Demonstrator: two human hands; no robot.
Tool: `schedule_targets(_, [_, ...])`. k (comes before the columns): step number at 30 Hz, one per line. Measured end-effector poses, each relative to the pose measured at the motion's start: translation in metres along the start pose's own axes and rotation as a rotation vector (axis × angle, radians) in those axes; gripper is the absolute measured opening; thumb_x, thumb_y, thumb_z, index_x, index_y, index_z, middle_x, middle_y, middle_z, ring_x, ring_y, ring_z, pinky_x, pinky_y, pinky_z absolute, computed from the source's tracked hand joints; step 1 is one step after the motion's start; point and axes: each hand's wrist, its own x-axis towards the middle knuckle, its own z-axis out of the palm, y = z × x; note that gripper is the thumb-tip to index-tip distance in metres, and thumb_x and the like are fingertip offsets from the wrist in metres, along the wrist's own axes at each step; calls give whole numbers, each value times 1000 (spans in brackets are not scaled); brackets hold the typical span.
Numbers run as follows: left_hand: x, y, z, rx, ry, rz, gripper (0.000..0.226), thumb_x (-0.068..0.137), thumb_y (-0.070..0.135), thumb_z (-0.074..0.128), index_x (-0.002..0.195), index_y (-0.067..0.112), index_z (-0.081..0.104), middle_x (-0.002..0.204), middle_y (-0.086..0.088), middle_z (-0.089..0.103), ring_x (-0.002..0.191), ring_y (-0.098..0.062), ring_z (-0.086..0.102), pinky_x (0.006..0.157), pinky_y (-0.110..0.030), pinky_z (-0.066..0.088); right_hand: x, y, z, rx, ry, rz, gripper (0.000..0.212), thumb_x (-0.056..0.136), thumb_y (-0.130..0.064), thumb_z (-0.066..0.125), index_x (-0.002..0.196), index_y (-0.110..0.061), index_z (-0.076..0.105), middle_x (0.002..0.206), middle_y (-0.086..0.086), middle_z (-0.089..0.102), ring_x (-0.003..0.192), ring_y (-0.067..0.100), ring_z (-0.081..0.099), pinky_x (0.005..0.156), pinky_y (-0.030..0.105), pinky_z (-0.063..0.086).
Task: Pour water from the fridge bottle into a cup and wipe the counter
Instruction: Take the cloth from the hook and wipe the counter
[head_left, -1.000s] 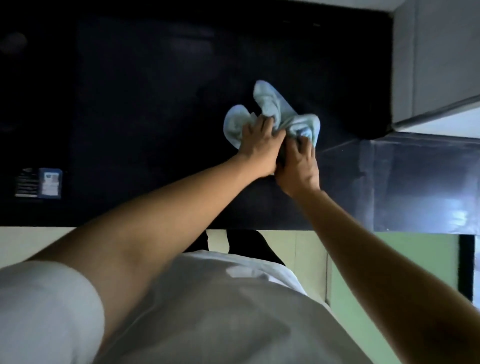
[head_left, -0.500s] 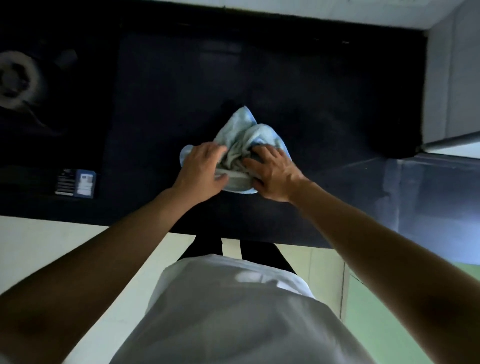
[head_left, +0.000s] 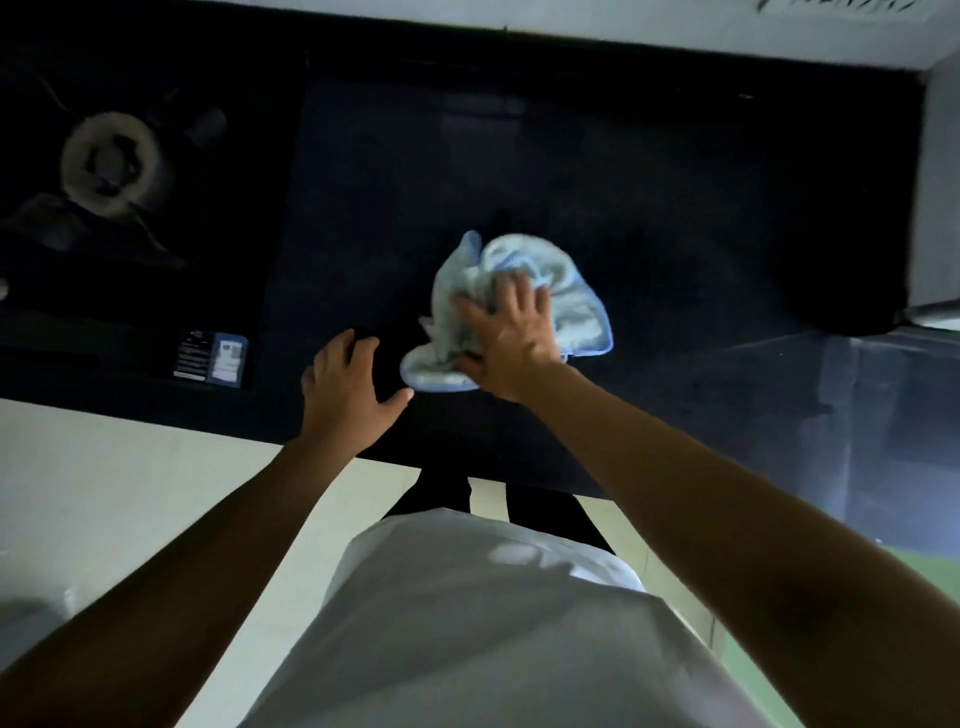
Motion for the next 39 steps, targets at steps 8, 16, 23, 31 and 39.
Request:
schedule_targets(8, [2,-9,-3,12,-26,-40,81,76,54,75,142,21,40,156,-16,27,140,-40,29,110,-61,30,-14,99,-1,75,49,-269,44,76,-30,70,118,-19,66,133,21,57,121,44,55,99,57,48])
schedule_targets(16, [6,-7,-1,52,-39,-42,81,75,57,72,140,23,37,152,-13,29,138,-40,28,108,-62,30,-94,94,26,258,239,603,60,72,-27,62,129,-8,53,113,28,54,101,44,50,83,51,44])
schedule_targets(23, [5,-6,-4,74,-45,-34,80,72,55,75,137,22,41,148,-13,34,132,-41,34,102,-62,36,-32,-23,20,98,110,-199,50,68,-38,65,117,-28,66,109,18,56,102,40,53,85,48,44])
schedule_targets(31, [1,-24,2,70,21,57,72,80,54,72,136,17,46,148,-19,39,132,-43,39,105,-61,35,-5,126,-10,251,265,482,57,74,-44,61,129,-30,59,122,21,54,110,45,50,89,49,49])
schedule_targets(39, [-5,-37,9,87,50,97,70,84,56,59,139,15,46,151,-20,38,136,-40,37,109,-61,30,-25,101,3,241,174,904,58,88,-39,54,139,-15,43,141,27,39,132,45,34,108,56,28])
